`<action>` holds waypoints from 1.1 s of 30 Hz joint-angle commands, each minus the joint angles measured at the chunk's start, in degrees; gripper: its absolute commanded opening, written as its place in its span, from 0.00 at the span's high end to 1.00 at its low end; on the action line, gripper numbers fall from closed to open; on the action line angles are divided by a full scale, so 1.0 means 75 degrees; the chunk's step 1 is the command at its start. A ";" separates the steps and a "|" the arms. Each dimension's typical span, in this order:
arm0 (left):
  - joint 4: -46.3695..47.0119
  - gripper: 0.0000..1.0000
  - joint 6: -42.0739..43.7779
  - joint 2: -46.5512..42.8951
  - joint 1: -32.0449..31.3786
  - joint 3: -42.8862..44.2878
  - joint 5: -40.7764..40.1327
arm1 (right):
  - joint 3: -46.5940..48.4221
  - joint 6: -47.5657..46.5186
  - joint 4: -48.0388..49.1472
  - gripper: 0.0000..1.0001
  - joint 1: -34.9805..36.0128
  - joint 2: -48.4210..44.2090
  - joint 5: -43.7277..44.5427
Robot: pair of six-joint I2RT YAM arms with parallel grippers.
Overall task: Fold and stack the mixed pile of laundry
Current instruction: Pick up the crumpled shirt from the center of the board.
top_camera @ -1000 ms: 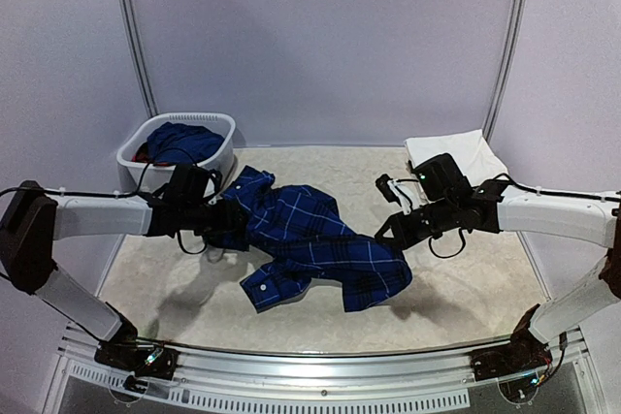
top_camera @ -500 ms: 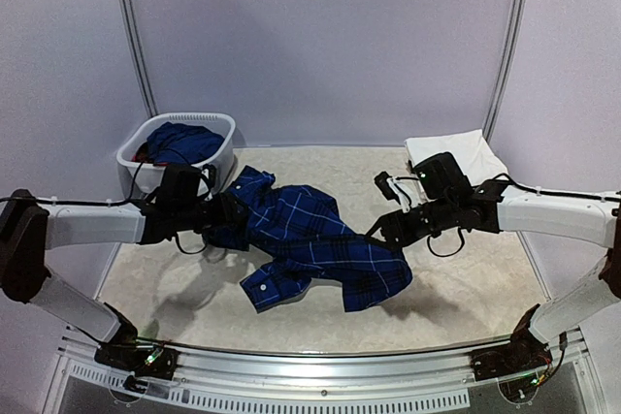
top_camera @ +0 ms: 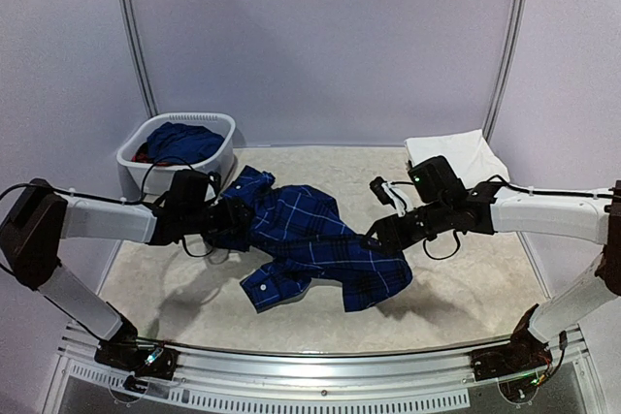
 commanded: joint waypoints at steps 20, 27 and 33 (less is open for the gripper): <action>0.1621 0.35 -0.0299 0.0281 -0.0381 -0.0529 -0.0093 | 0.0331 -0.0009 -0.0102 0.33 0.0158 0.0268 0.0197; 0.1117 0.47 -0.0203 0.0057 -0.0652 -0.0113 -0.0383 | 0.0331 0.0031 -0.0141 0.33 0.0212 0.0256 0.0258; 0.0137 0.84 0.0188 -0.0564 -0.1006 0.0289 -0.1242 | 0.0408 -0.0037 -0.0115 0.33 0.0237 0.0386 0.0189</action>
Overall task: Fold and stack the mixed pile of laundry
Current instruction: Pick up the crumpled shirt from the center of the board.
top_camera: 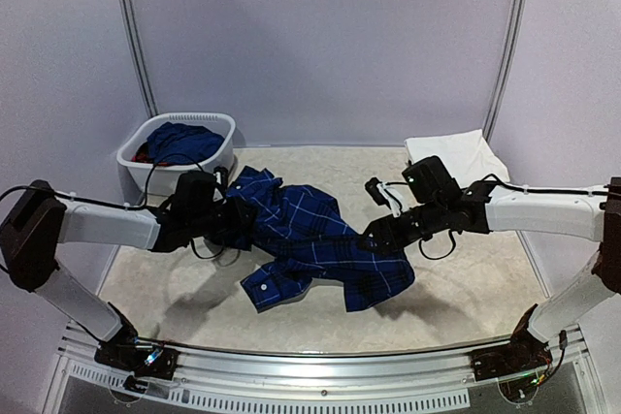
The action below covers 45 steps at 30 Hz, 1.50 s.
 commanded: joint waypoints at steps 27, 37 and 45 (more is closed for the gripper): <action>-0.2764 1.00 0.1504 -0.1762 -0.0708 0.1694 -0.1806 | 0.1944 -0.1800 -0.0542 0.33 0.0442 0.1481 -0.0323; -0.3158 1.00 0.1814 -0.1697 -0.0697 0.2082 -0.2033 | 0.1884 -0.2280 -0.0961 0.50 0.0996 0.1702 -0.0124; -0.3270 1.00 0.2044 -0.1362 -0.0643 0.2721 -0.2102 | 0.2187 -0.2236 -0.1154 0.97 0.0998 0.1885 0.1723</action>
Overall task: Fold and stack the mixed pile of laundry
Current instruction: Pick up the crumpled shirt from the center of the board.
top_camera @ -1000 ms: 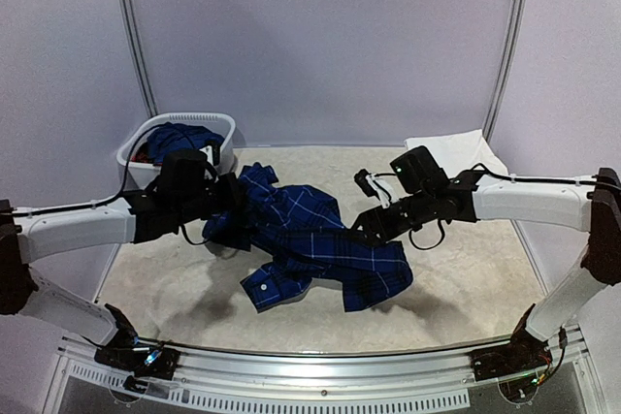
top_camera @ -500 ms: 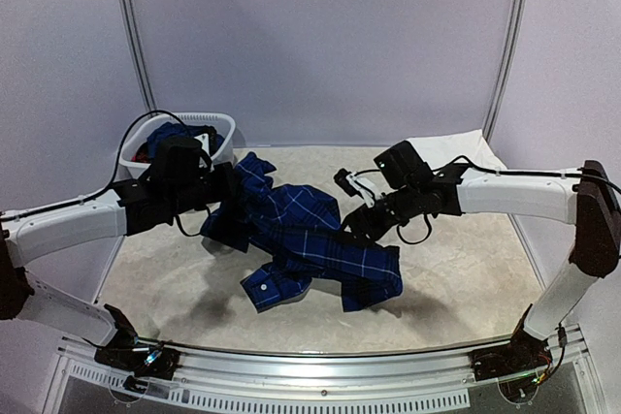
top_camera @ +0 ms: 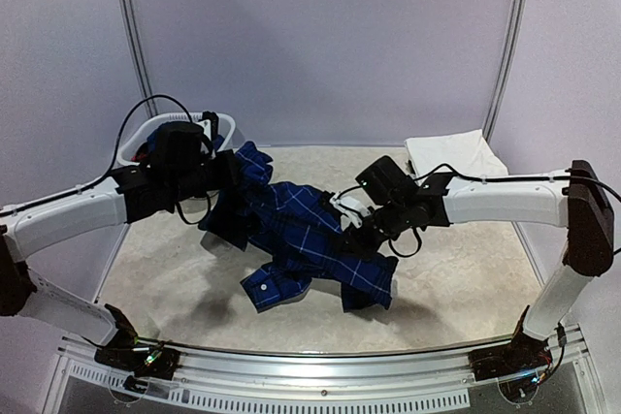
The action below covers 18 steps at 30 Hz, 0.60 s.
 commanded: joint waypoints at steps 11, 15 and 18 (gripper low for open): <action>-0.0938 1.00 0.1260 0.2387 0.0852 0.4063 0.0900 | 0.4505 0.1011 -0.1732 1.00 -0.2243 0.1239 0.4437; -0.1884 1.00 0.1720 0.2934 0.1196 0.6552 0.1582 | 0.8060 0.0604 -0.2768 1.00 -0.2470 0.1925 0.4655; -0.2019 1.00 0.1902 0.2355 0.1044 0.7151 0.2091 | 0.9001 0.0189 -0.2722 1.00 -0.2088 0.1575 0.4502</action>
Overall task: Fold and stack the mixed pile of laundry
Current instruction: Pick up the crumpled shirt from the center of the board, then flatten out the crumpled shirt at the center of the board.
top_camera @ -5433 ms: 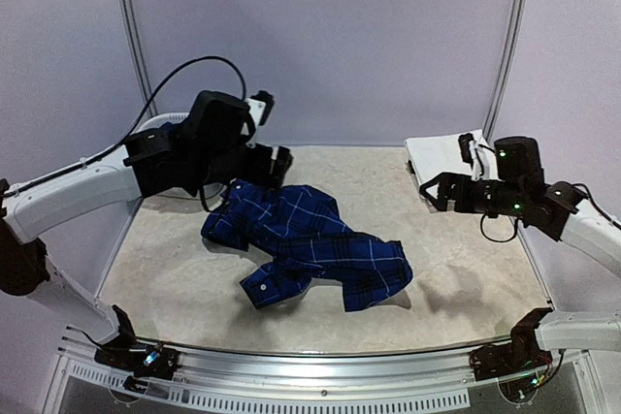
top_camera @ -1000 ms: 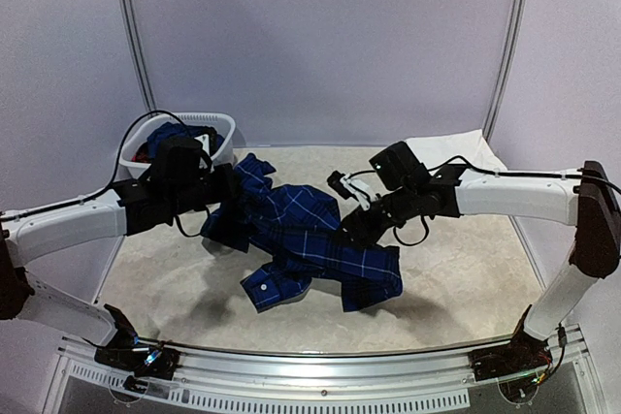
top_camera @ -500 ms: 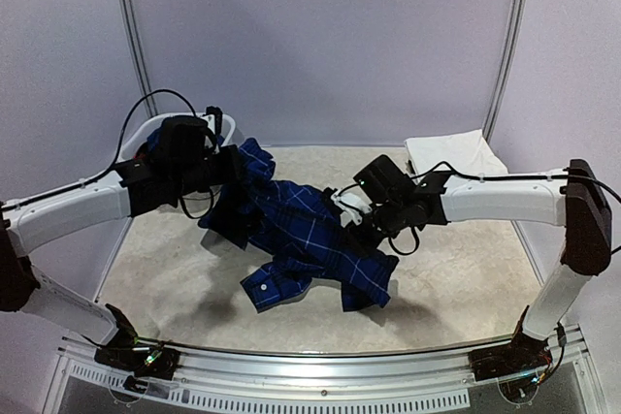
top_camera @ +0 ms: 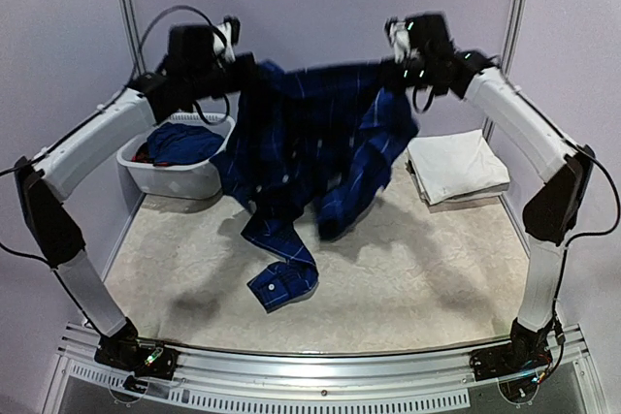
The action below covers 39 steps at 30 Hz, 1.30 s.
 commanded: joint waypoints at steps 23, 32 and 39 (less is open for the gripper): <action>0.0426 1.00 -0.1496 -0.4950 -0.2692 -0.7511 -0.0515 | -0.9551 0.2616 0.0787 0.99 0.2306 -0.5130 0.0311; -0.0848 1.00 -0.0897 -0.4543 -0.3382 -0.5940 -0.0730 | -0.7795 0.1888 -0.0880 0.98 0.2306 -0.5870 0.0941; -0.0723 0.97 -0.0628 -0.3827 -0.4168 -0.5441 0.0701 | -0.8131 0.1698 -0.1047 0.87 0.2306 -0.7419 -0.0393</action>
